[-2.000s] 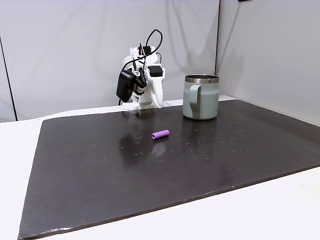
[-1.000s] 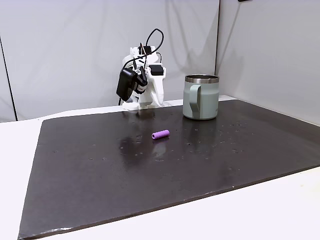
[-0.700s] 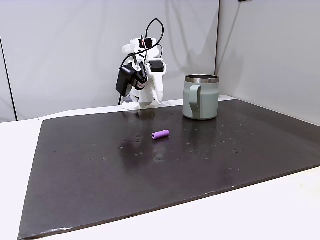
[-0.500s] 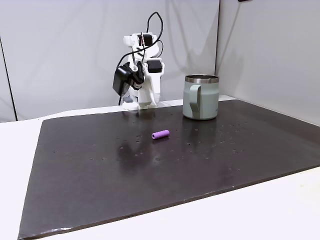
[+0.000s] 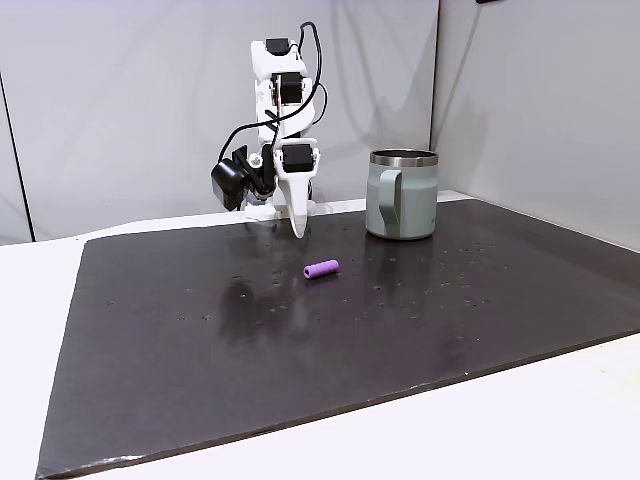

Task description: Grasp a pengrip and put it in the cup.

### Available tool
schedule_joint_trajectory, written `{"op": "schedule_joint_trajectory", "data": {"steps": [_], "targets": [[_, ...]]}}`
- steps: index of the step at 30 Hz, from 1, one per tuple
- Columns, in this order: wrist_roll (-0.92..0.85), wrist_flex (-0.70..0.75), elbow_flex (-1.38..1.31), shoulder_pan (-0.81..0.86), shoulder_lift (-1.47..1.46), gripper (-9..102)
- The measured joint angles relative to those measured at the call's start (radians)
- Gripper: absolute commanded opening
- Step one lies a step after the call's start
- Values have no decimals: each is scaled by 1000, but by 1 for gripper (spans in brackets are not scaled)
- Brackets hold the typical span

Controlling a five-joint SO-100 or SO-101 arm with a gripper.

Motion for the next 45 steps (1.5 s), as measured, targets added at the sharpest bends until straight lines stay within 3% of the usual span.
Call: {"op": "schedule_joint_trajectory", "data": {"steps": [15, 45], "targets": [[25, -5, -201, 0, -222, 23], [117, 232, -681, -72, -669, 25]]}}
